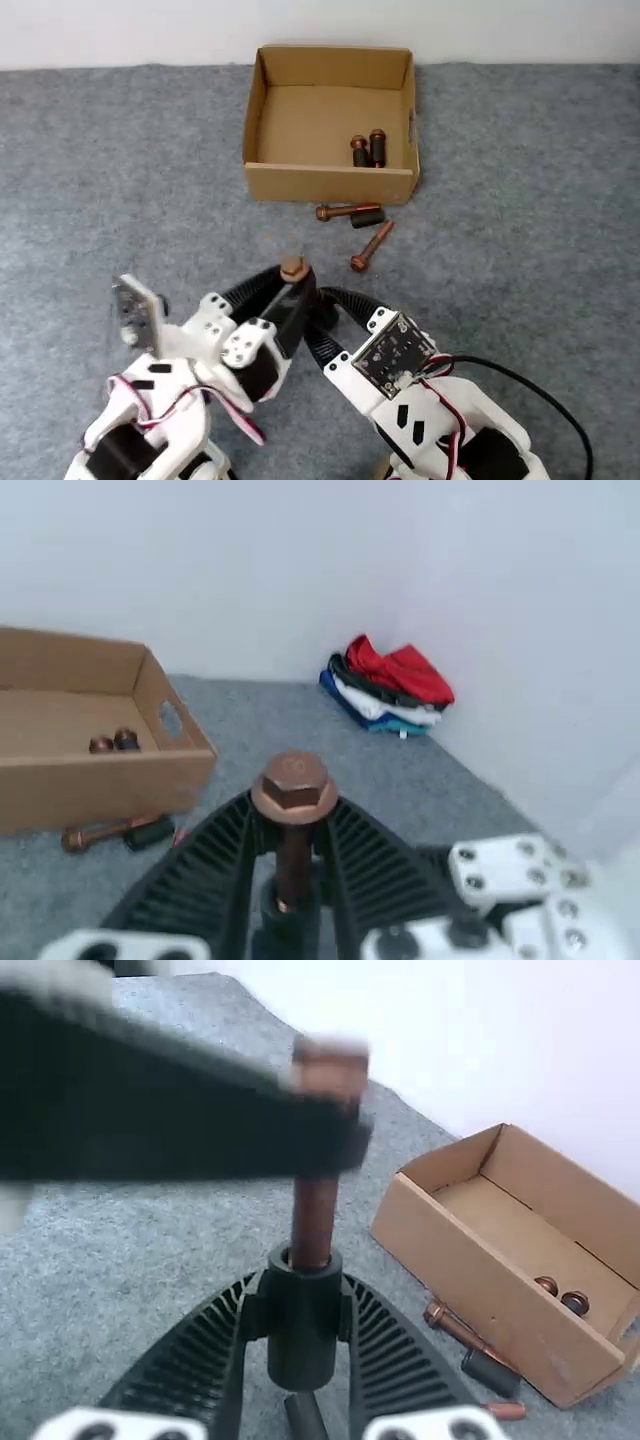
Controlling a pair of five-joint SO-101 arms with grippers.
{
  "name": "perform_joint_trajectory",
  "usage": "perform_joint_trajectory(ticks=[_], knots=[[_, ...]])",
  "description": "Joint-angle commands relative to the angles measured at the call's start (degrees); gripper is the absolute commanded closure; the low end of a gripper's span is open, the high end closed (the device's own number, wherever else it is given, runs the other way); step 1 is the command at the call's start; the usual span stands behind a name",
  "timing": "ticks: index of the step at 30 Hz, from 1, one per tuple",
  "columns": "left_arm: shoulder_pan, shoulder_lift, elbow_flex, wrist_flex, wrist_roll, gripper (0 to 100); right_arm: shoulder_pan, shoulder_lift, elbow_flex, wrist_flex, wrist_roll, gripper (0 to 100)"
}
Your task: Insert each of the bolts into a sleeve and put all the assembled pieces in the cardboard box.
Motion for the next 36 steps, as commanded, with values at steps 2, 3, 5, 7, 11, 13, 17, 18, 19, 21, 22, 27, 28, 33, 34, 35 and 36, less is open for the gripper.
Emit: perform_joint_trajectory(ticks=[2, 3, 5, 7, 11, 13, 17, 18, 19, 21, 22, 27, 28, 33, 34, 35, 36], knots=[[2.9, -0.18, 1.19, 4.57, -4.22, 100, -0.31, 0.22, -2.02, -1.71, 0.79, 99.1], [3.6, -0.18, 1.8, 5.8, -6.15, 100, -0.31, 0.22, -2.02, -1.71, 0.79, 99.1], [3.96, -0.18, 2.59, 6.77, -7.47, 99, -0.31, 0.31, -1.93, -1.71, 0.7, 99.1], [3.96, -0.18, 2.68, 7.12, -7.47, 97, -0.22, 0.31, -1.67, -1.71, 0.7, 99.1], [3.78, -0.18, 2.51, 7.12, -7.47, 85, -0.22, 0.31, -1.67, -1.71, 0.62, 99.1], [2.37, -0.18, 2.42, 7.12, -7.65, 82, -0.22, 0.31, -1.67, -1.54, 0.62, 99.1], [-0.62, -0.09, -0.04, 7.12, -9.67, 82, -0.22, 0.31, -1.67, -1.36, 0.62, 99.1], [-0.7, -0.09, -1.36, 7.12, -10.37, 82, -0.22, 0.4, -1.67, -1.36, 0.62, 99.1], [-0.7, -0.09, -2.68, 7.12, -10.81, 82, -0.22, 0.48, -1.58, -1.36, 0.62, 99.1], [-0.88, 0.0, -4.44, 7.12, -11.08, 82, -0.22, 0.57, -1.32, -1.27, 0.62, 99.1], [-1.05, 0.44, -5.05, 7.3, -11.08, 82, -0.22, 0.4, -0.88, -1.36, 0.62, 99.1], [-1.14, 5.19, -11.91, 10.9, -9.05, 82, -0.22, 0.57, -0.62, -1.45, 0.62, 99.1], [-1.14, 6.24, -14.02, 11.16, -8.35, 82, -0.22, 0.57, -0.62, -1.45, 0.62, 99.1], [-7.03, 11.43, -21.32, 11.69, -7.03, 82, 0.13, 0.57, -0.62, -1.19, 0.62, 99.1], [-9.58, 11.96, -21.23, 11.69, -7.38, 84, 1.1, 0.66, -0.62, -1.19, 0.62, 99.1], [-12.22, 12.57, -20.97, 11.87, -8.35, 86, 2.42, 0.66, -0.62, -1.19, 0.62, 99.1], [-14.33, 12.92, -20.26, 12.22, -9.49, 90, 4.18, 0.66, -0.53, -1.19, 0.62, 99.1]])
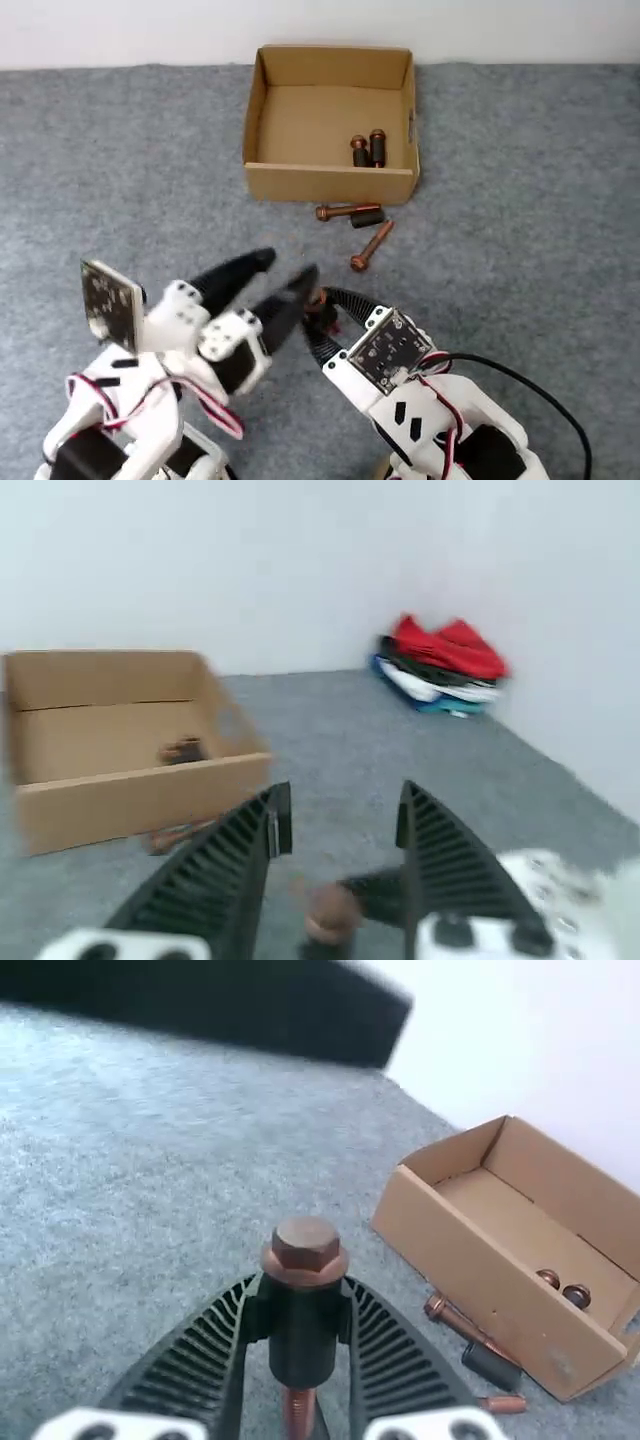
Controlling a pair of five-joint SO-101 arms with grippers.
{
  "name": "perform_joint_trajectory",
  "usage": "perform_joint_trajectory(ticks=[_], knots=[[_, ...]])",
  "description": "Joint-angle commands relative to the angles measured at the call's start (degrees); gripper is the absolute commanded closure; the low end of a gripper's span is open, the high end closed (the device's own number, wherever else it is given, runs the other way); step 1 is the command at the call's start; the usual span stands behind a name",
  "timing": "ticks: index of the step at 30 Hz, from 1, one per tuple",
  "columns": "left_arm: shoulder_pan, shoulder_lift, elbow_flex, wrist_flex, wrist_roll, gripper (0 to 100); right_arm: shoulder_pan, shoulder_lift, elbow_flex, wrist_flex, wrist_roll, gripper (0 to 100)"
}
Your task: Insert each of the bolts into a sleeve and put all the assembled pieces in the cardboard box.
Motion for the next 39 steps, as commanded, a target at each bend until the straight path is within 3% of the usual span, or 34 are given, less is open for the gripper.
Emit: perform_joint_trajectory(ticks=[1, 2, 9, 16, 23, 30, 39], knots=[[-8.0, 2.2, -0.48, 0.97, -3.16, 94, 5.67, 0.04, -0.62, -1.27, 0.18, 99.1], [-9.76, 2.02, 1.1, 0.79, -4.57, 99, 7.96, 0.04, -0.44, -1.27, 0.18, 99.1], [-18.99, -5.8, 20.0, -0.09, -12.92, 100, 19.21, 6.37, -1.85, -0.13, -1.32, 99.1], [-23.47, -21.54, 37.49, -0.62, -29.01, 100, 20.7, 31.43, -15.65, -0.13, -11.34, 99.1], [-27.43, -19.96, 42.24, -0.35, -26.55, 100, 21.58, 60.26, -37.27, -0.22, -16.62, 99.1], [-29.36, -20.31, 46.99, -0.62, -24.35, 100, 25.54, 86.81, -61.71, -6.29, -16.35, 99.1], [-29.19, -20.31, 47.96, -1.05, -24.26, 100, 25.63, 119.34, -96.97, -6.64, -16.18, 99.1]])
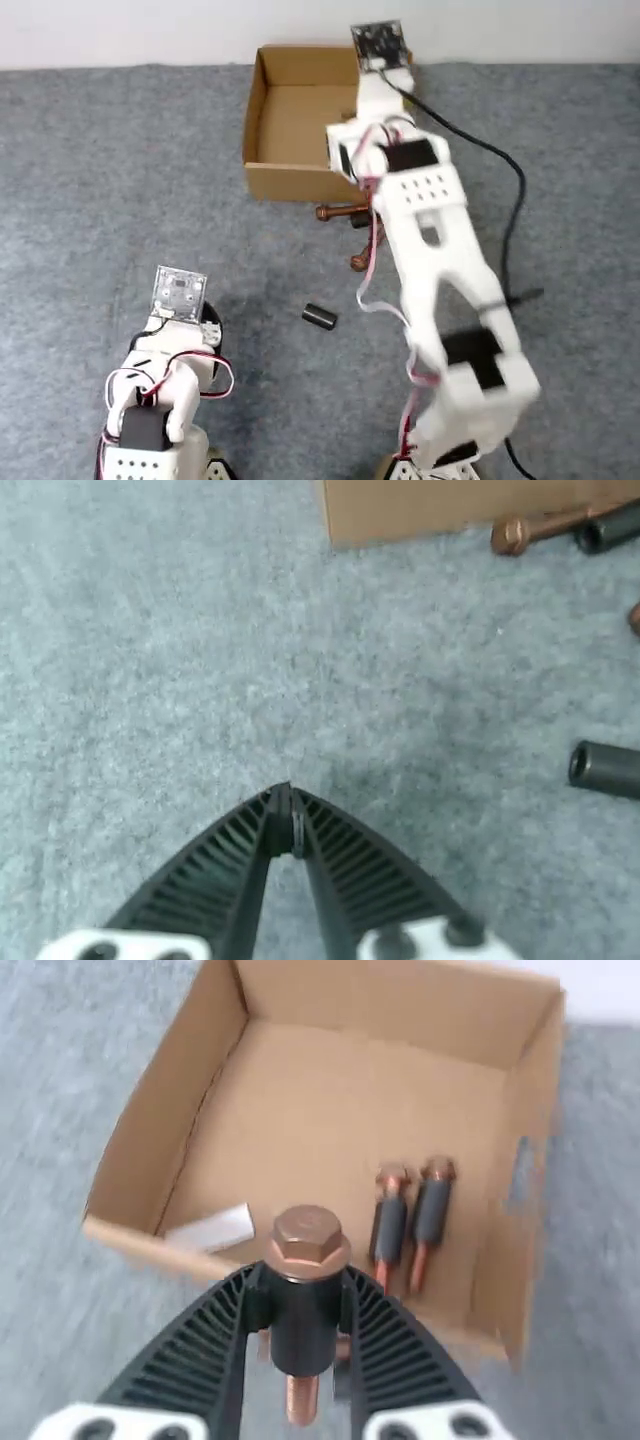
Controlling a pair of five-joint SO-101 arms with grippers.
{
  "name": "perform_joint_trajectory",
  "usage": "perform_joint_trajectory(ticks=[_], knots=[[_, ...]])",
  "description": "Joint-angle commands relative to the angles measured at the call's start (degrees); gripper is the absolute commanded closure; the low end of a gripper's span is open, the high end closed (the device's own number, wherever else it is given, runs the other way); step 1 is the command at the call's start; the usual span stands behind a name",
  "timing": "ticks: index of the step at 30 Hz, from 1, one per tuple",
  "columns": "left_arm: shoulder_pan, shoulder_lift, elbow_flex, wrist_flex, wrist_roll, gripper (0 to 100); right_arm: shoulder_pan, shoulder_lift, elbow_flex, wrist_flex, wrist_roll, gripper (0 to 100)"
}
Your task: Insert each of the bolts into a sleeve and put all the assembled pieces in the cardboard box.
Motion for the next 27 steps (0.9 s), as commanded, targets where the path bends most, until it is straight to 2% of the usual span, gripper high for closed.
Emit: perform_joint_trajectory(ticks=[1, 7, 11, 24, 27], knots=[[-0.09, -0.79, -0.48, -1.14, 0.62, 100, 0.75, 10.42, -18.2, -1.27, -0.09, 99.1], [-0.18, -0.79, -0.48, 1.41, 0.62, 100, 0.66, 28.09, -38.86, -0.92, 0.0, 99.1], [-0.18, -0.79, -0.48, 1.49, 0.62, 100, 0.66, 36.7, -47.21, -0.75, 0.0, 99.1], [-0.18, -0.79, -0.48, 1.67, 0.62, 100, 0.31, 51.03, -55.65, 7.43, 6.86, 98.8], [-0.18, -0.79, -0.48, 1.67, 0.62, 100, 0.31, 51.82, -56.44, 7.6, 8.35, 94.5]])
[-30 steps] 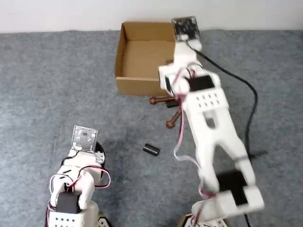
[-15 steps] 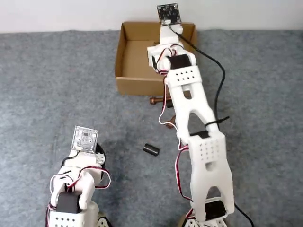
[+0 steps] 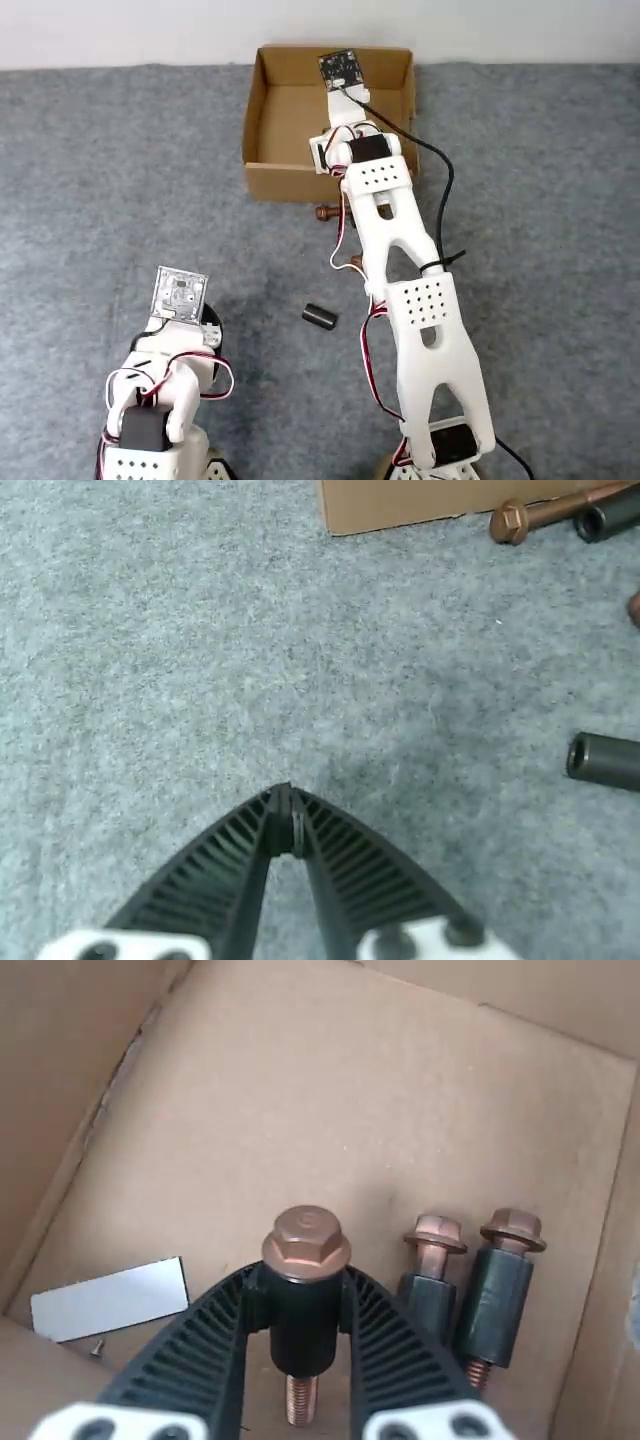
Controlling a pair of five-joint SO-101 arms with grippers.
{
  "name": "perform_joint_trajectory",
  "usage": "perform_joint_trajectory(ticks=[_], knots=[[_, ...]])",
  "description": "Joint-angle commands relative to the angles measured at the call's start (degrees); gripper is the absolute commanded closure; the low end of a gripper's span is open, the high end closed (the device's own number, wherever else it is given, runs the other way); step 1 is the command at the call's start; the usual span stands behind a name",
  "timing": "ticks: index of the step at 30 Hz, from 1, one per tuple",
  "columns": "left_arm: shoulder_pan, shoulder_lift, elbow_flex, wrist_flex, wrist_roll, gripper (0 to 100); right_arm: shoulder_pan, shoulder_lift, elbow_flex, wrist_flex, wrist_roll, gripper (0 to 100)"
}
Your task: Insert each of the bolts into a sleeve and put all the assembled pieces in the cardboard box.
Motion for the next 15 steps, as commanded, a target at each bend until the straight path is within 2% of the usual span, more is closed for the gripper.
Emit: perform_joint_trajectory(ticks=[1, 5, 15], knots=[[-0.18, -0.79, -0.48, 0.62, 0.62, 100, 0.22, -0.66, -3.34, 0.4, 1.85, 91.3], [-0.18, -0.79, -0.48, 0.62, 0.62, 100, 0.22, -1.19, -3.43, 0.48, 1.93, 81.2], [-0.26, -0.79, -0.48, 0.62, 0.62, 100, -0.66, -5.32, -14.15, 10.15, 2.02, 88.3]])
